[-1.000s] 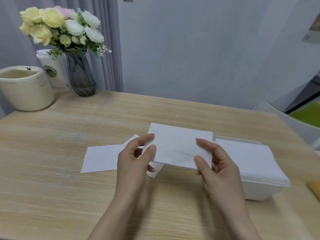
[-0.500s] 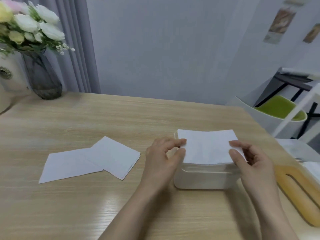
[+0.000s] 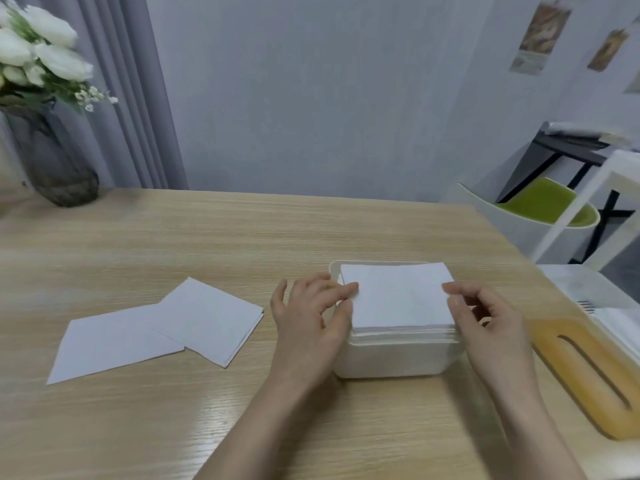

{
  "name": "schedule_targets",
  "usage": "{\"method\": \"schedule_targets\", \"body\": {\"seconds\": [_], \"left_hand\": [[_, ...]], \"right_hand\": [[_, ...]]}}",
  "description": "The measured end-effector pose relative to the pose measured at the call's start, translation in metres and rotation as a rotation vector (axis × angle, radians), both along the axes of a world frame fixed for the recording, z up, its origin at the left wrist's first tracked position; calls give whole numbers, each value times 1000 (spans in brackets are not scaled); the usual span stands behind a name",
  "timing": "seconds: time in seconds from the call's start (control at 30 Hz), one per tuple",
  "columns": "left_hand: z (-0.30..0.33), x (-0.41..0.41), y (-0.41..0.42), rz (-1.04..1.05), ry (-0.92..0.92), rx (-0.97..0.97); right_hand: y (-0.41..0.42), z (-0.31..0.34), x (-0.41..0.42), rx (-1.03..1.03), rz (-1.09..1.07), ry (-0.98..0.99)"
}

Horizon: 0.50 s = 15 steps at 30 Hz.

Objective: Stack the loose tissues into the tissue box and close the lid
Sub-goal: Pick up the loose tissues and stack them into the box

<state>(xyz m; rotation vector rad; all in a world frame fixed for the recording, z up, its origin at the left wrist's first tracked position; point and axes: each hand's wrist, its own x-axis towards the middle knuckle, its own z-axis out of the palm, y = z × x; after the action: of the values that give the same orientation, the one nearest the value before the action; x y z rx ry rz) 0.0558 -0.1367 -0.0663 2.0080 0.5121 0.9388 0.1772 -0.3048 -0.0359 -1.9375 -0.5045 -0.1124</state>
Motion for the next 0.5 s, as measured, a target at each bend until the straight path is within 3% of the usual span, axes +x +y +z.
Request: {"method": "schedule_targets", "body": {"seconds": [0.23, 0.33, 0.5], "left_hand": [[-7, 1, -1, 3, -2, 153], [-10, 2, 1, -92, -15, 226], [-15, 3, 7, -161, 35, 287]], "right_hand": [[-4, -2, -4, -178, -103, -226], [-3, -7, -10, -188, -1, -397], [1, -27, -18, -255, 54, -506]]}}
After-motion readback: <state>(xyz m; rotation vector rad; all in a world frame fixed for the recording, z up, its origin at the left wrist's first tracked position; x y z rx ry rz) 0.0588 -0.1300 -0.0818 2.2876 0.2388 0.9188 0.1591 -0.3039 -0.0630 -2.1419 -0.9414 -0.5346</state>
